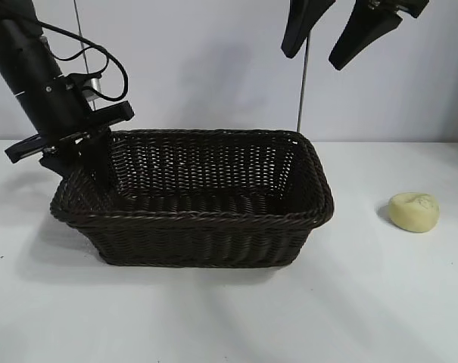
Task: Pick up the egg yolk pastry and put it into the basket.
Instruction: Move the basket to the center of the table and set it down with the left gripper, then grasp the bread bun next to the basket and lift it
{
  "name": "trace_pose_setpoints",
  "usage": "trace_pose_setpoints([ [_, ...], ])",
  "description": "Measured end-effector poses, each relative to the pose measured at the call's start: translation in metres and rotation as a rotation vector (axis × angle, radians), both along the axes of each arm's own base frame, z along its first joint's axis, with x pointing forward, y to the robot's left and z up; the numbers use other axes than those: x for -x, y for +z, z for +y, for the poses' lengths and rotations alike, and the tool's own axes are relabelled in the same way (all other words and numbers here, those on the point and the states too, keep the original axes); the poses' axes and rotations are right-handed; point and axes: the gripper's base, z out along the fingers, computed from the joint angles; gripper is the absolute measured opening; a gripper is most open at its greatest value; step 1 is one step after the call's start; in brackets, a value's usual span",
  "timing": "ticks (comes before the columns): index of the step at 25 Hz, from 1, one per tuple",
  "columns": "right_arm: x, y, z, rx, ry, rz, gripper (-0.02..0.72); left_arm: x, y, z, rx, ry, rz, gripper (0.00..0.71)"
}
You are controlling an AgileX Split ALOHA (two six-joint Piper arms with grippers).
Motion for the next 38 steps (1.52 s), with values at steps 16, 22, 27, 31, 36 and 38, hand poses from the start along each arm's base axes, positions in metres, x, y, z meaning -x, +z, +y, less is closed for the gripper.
trace_pose_setpoints([
  [16,0.0,0.0,0.0,0.0,0.0,0.001,0.474,0.03,0.112,0.008,0.003,-0.014,-0.227,0.489],
  [22,0.0,0.0,0.0,0.0,0.0,0.001,0.474,0.06,0.137,0.013,0.014,0.011,-0.246,0.489],
  [27,0.0,0.0,0.0,0.0,0.0,0.001,0.474,0.08,0.13,0.013,0.082,0.096,-0.264,0.489],
  [31,0.0,0.0,0.0,0.0,0.0,0.001,0.474,0.079,0.122,0.009,0.131,0.132,-0.243,0.489],
  [36,0.0,0.0,0.0,0.0,0.0,0.001,0.474,0.076,0.12,0.009,0.137,0.142,-0.252,0.489],
  [38,0.0,0.0,0.0,0.0,0.0,0.001,0.474,0.076,0.12,0.009,0.137,0.146,-0.256,0.489],
])
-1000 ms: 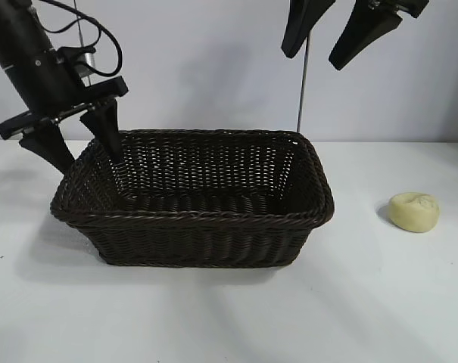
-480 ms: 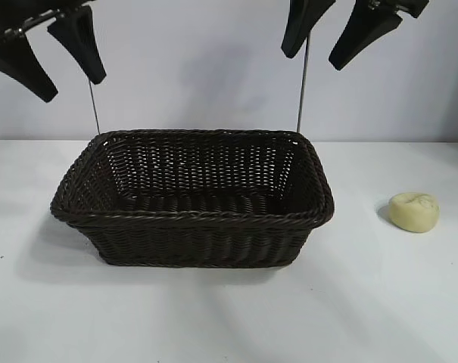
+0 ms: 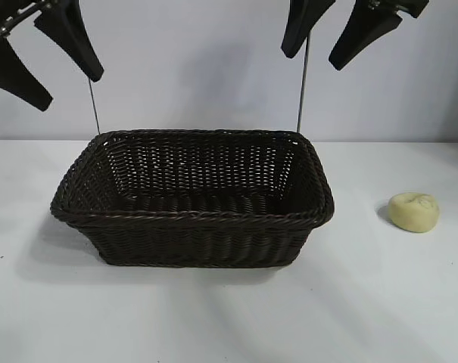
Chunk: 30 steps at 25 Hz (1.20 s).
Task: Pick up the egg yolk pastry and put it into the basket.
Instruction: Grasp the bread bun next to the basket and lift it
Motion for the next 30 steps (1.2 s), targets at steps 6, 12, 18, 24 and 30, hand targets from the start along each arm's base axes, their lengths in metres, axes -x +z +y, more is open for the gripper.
trace_pose_setpoints([
  [6,0.0,0.0,0.0,0.0,0.0,0.0,0.474,-0.001,0.0,-0.003,0.003,0.003,-0.015,0.489],
  [12,0.0,0.0,0.0,0.0,0.0,0.0,0.474,0.0,0.001,-0.012,0.007,-0.01,-0.038,0.489],
  [18,0.0,0.0,0.0,-0.004,-0.015,0.004,0.474,-0.001,0.001,-0.012,0.006,-0.006,-0.046,0.489],
  [24,-0.001,-0.002,-0.01,0.036,-0.037,0.018,0.474,-0.001,0.001,-0.012,0.006,-0.006,-0.046,0.489],
  [30,-0.012,-0.002,-0.052,0.062,-0.142,0.015,0.474,-0.001,0.001,-0.012,0.006,-0.006,-0.046,0.489],
])
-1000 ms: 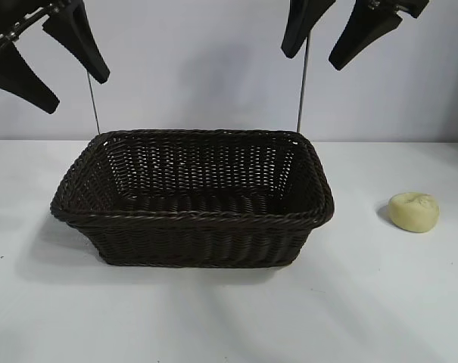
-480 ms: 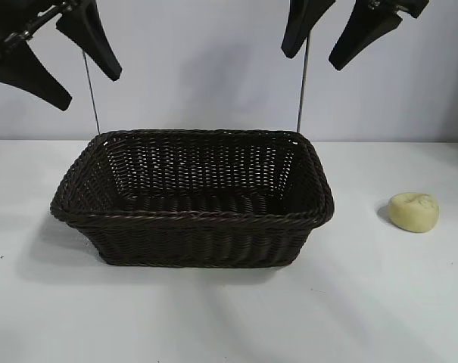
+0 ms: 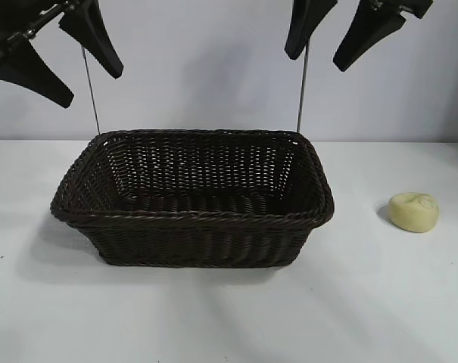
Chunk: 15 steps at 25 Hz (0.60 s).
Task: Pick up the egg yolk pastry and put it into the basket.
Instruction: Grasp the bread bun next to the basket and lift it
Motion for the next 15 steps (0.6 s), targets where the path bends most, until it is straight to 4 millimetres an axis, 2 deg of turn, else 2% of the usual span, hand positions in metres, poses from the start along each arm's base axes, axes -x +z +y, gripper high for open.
trace_pose_setpoints([
  [8,-0.007,-0.001,-0.05,0.064,-0.115,-0.007,0.474,0.0,0.0,0.0,0.0,0.001,0.001,0.489],
  [15,-0.009,-0.004,-0.067,0.128,-0.154,-0.004,0.474,0.0,0.0,0.0,0.0,0.001,0.001,0.489],
])
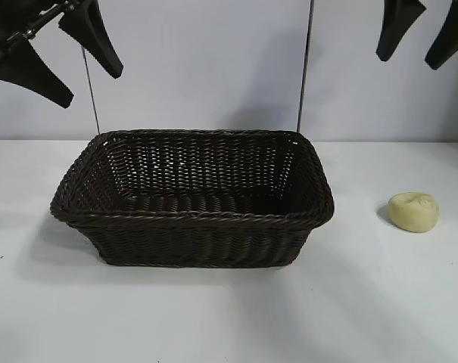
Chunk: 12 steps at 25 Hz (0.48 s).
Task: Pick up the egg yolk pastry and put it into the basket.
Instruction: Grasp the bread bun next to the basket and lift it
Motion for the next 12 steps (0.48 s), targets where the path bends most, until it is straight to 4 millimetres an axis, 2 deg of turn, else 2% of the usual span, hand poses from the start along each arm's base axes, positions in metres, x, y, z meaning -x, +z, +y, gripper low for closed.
trace_pose_setpoints([
  [3,-0.006,-0.012,-0.003,0.012,-0.01,0.03,0.474,0.0,0.0,0.0,0.0,0.0,0.0,0.489],
  [8,-0.022,-0.05,-0.003,0.015,-0.015,0.118,0.474,0.0,0.0,0.0,0.0,0.0,0.0,0.489],
  [12,-0.029,-0.072,-0.004,0.028,-0.015,0.169,0.474,0.0,0.0,0.0,0.0,0.0,0.0,0.489],
])
